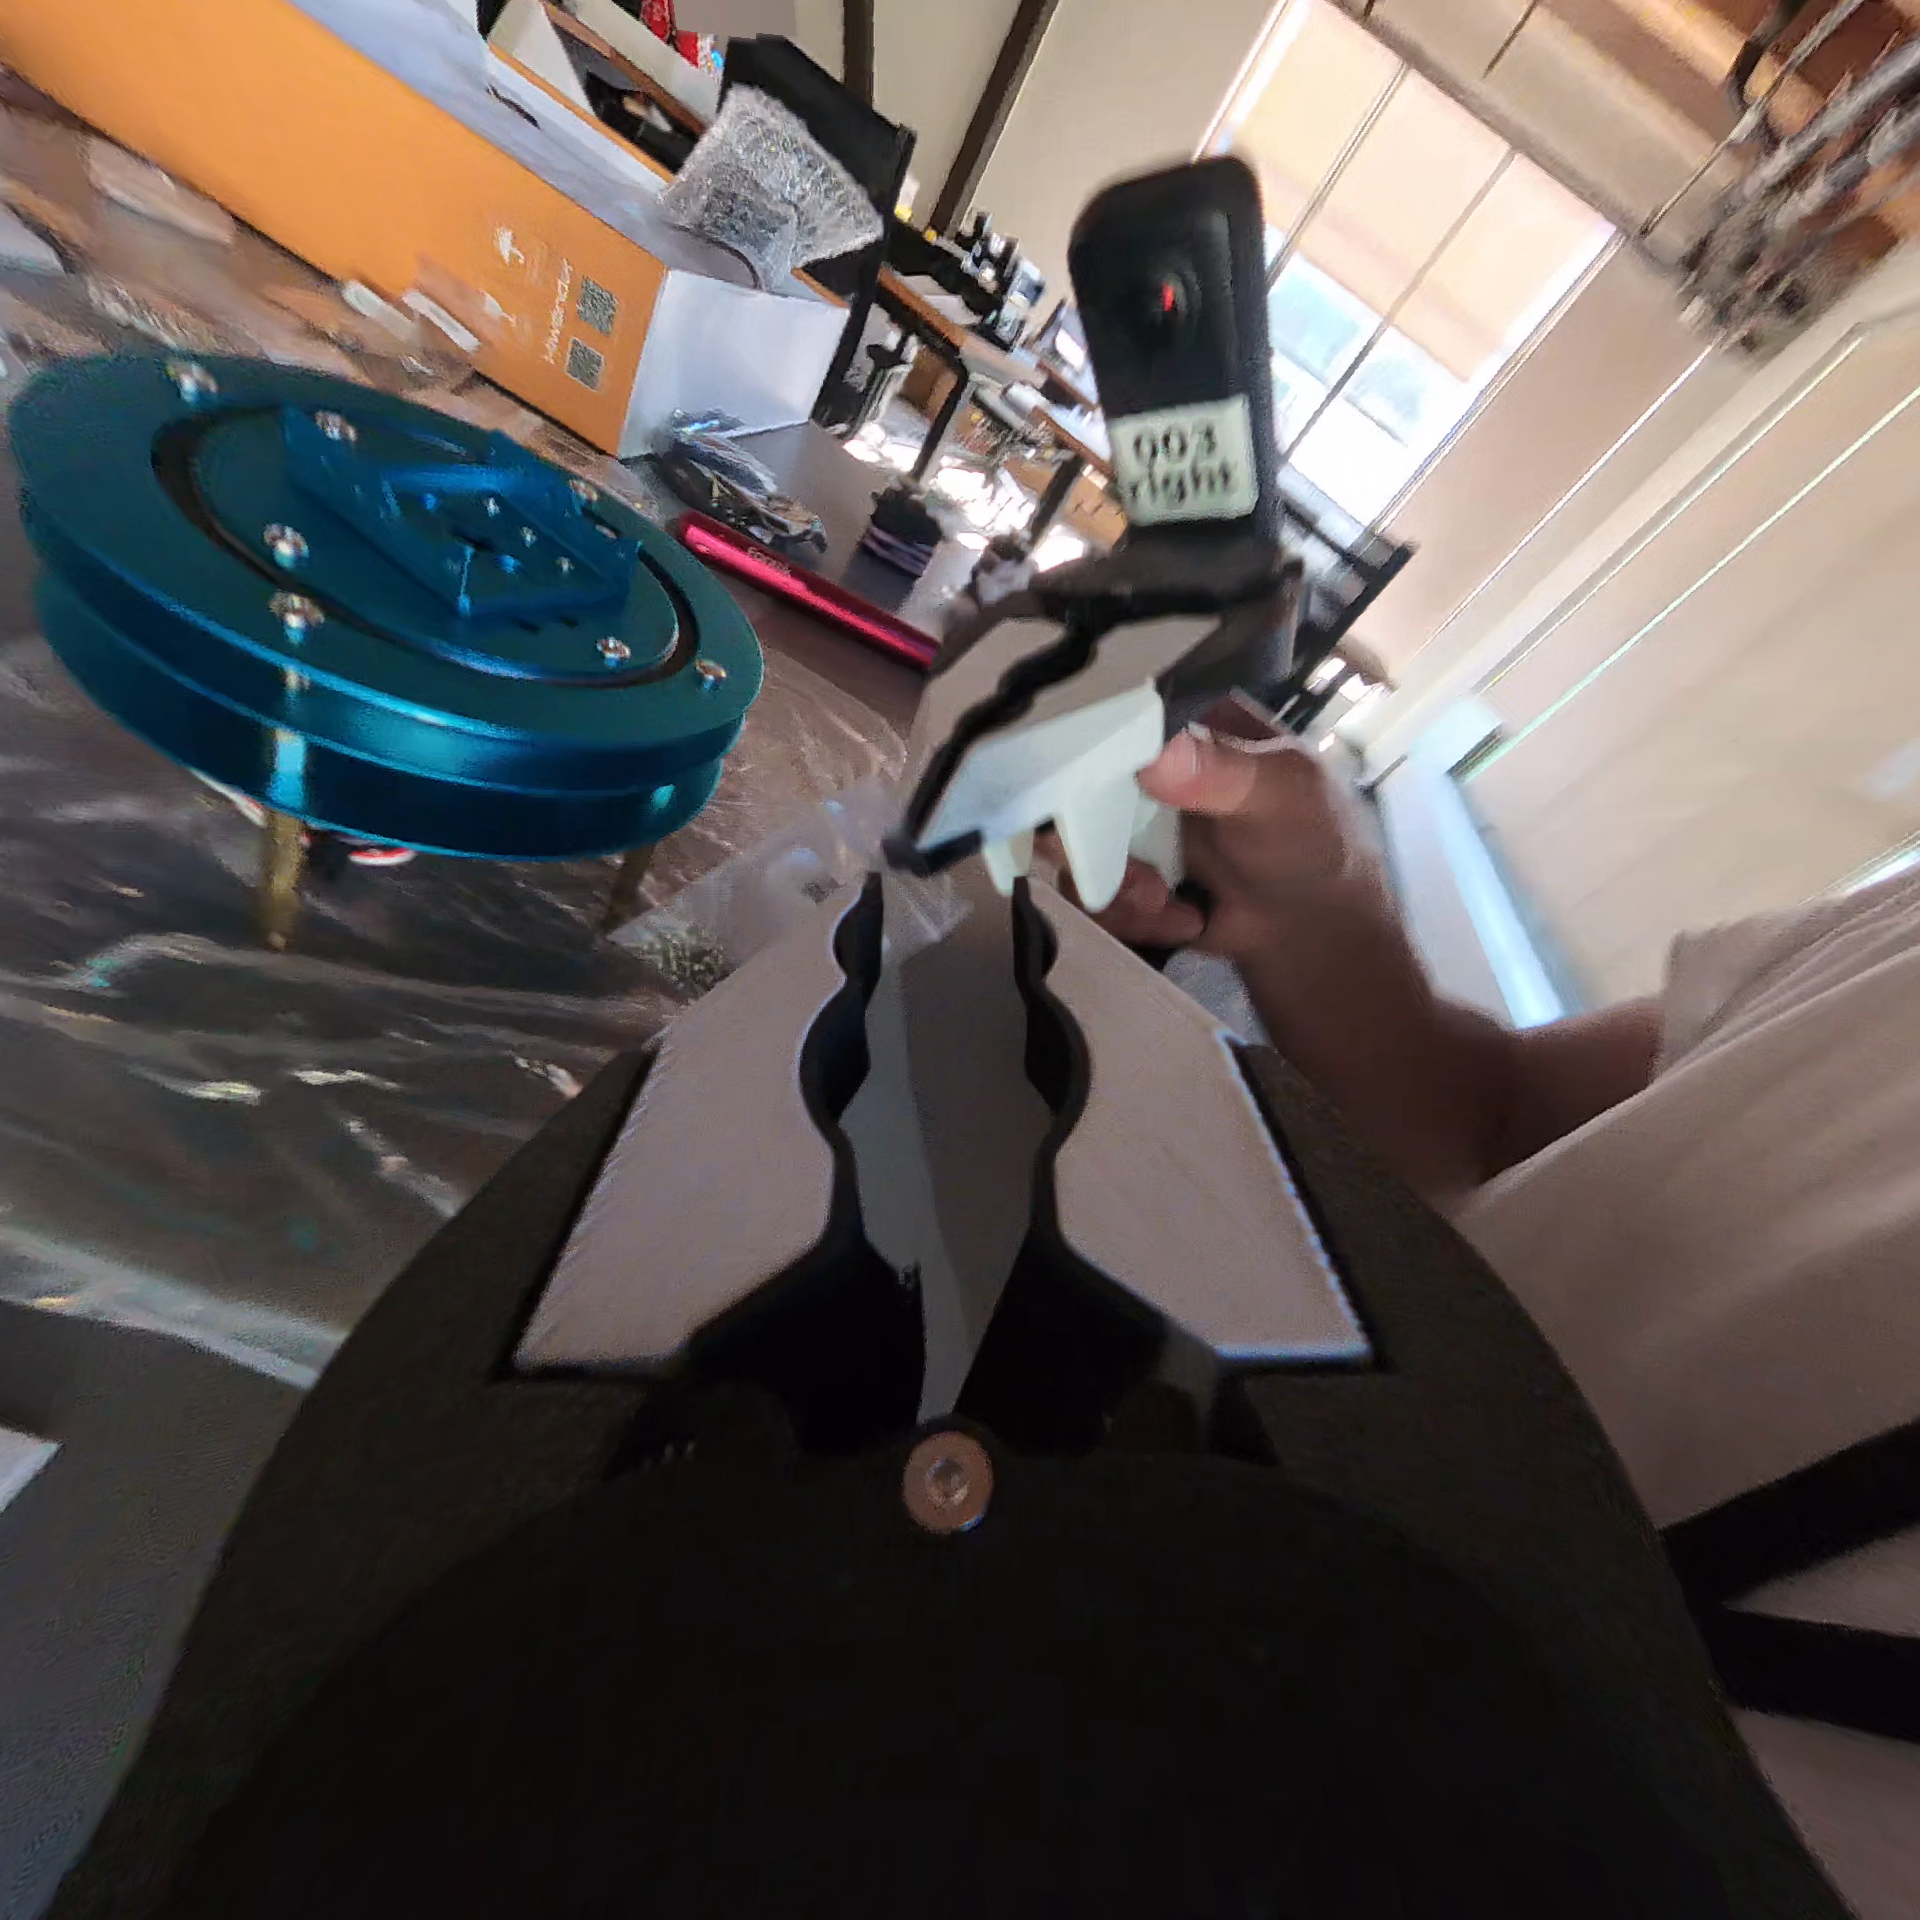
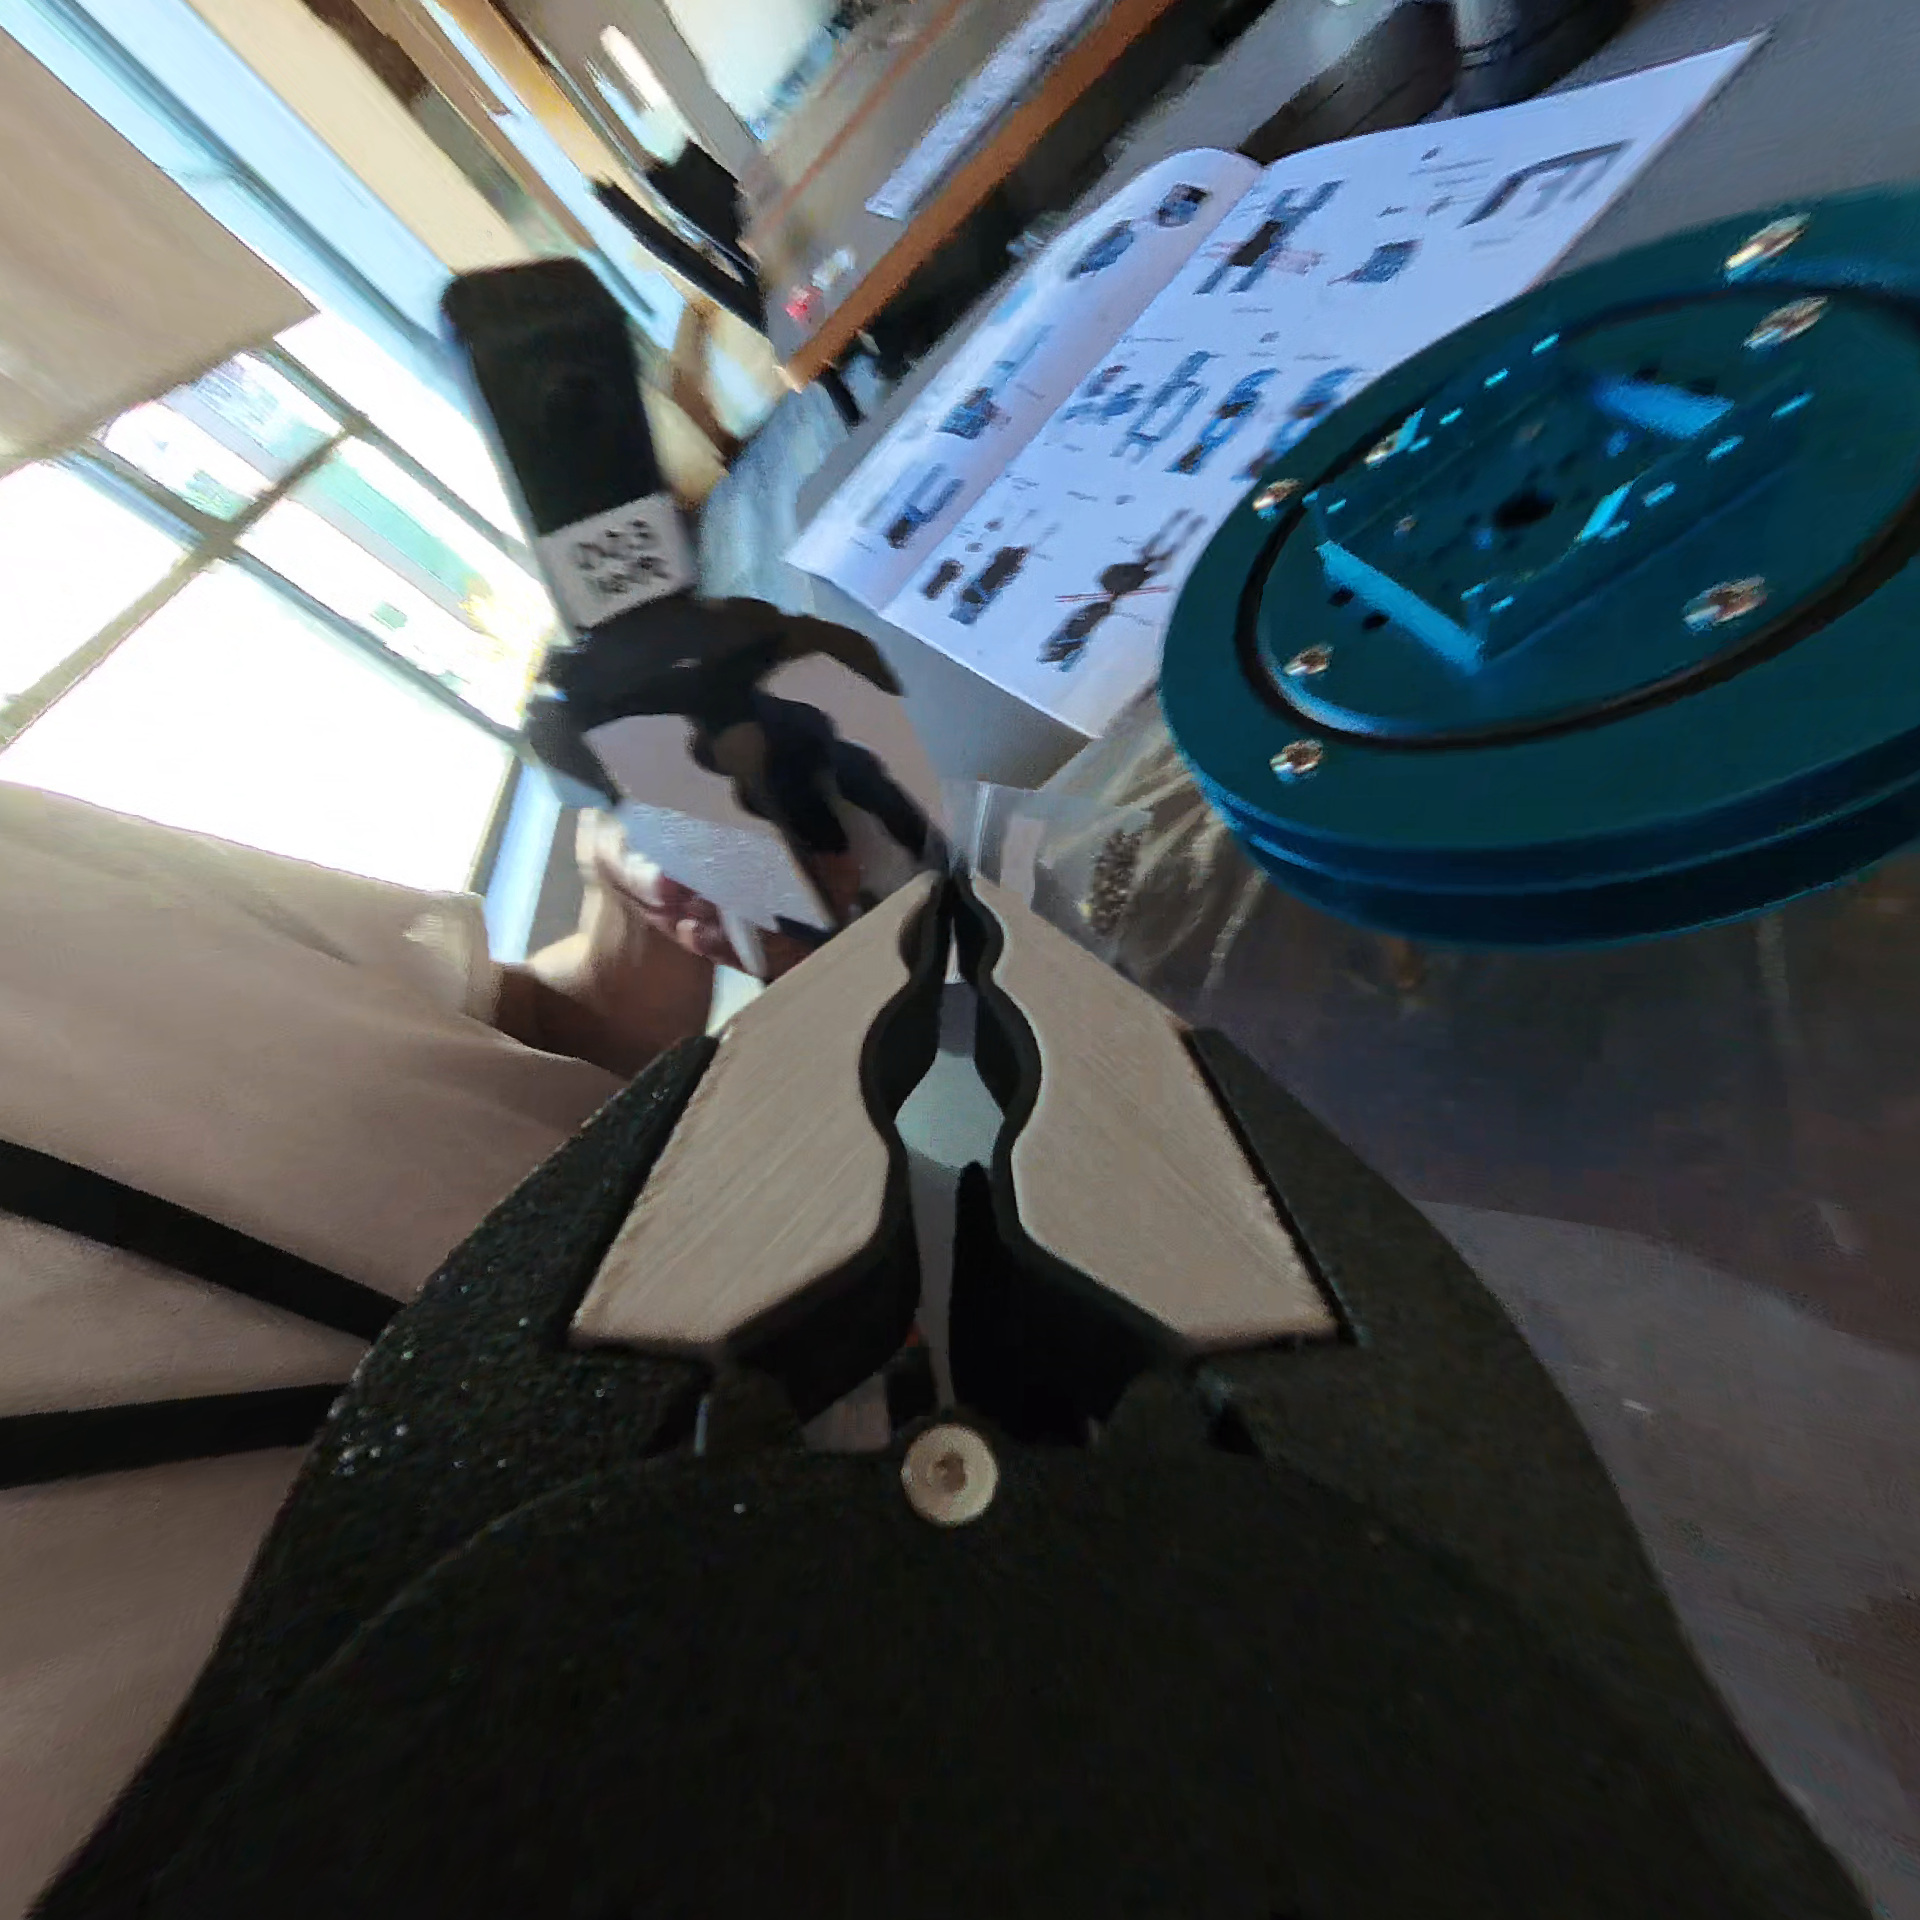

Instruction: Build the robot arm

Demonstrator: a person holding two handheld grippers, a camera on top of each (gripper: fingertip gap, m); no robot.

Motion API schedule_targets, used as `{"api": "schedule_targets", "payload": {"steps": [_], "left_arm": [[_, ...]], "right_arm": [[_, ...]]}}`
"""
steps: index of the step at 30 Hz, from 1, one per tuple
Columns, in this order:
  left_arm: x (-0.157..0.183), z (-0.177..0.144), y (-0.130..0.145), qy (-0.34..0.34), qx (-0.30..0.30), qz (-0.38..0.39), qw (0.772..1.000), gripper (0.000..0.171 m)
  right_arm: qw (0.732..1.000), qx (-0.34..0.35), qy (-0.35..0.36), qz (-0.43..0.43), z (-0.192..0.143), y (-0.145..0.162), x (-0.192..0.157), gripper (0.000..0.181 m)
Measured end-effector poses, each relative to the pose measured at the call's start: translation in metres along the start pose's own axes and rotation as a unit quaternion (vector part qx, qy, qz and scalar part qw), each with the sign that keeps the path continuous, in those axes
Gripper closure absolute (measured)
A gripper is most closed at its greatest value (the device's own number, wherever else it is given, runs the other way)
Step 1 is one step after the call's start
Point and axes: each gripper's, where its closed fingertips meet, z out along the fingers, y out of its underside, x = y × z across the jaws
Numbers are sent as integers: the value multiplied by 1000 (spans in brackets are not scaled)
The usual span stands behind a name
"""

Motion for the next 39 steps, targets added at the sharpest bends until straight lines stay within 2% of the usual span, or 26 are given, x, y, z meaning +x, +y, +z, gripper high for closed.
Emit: {"api": "schedule_targets", "payload": {"steps": [3, 5, 7, 10, 15, 21, 24, 30, 35, 39], "left_arm": [[6, 0, -4, 56, 23, -64, 996, 146], [13, -3, -10, 88, 35, -79, 992, 151], [16, -3, -11, 100, 32, -76, 992, 159], [23, -4, -13, 121, 29, -69, 990, 160], [28, -5, -11, 133, 16, -55, 989, 161], [24, -4, -10, 140, 2, -103, 985, 157], [23, -4, -12, 146, 6, -127, 981, 159], [18, -2, -10, 134, -5, -137, 981, 160], [12, -1, -7, 126, -8, -170, 977, 162], [3, 0, -6, 67, -20, -138, 988, 166]], "right_arm": [[996, 36, -61, 45, 1, -1, -11, 181], [989, 55, -112, 76, -3, -3, -20, 181], [983, 69, -146, 92, -5, -5, -27, 181], [974, 82, -184, 106, -8, -7, -35, 181], [972, 93, -199, 87, -9, -4, -39, 181], [994, 64, -82, -43, -5, 1, -31, 181], [994, 69, -68, -47, -6, -1, -30, 181], [993, 80, -88, 6, -5, 1, -25, 181], [996, 73, -13, -55, -5, 2, -18, 181], [990, 65, 67, -107, -4, 2, -10, 181]]}}
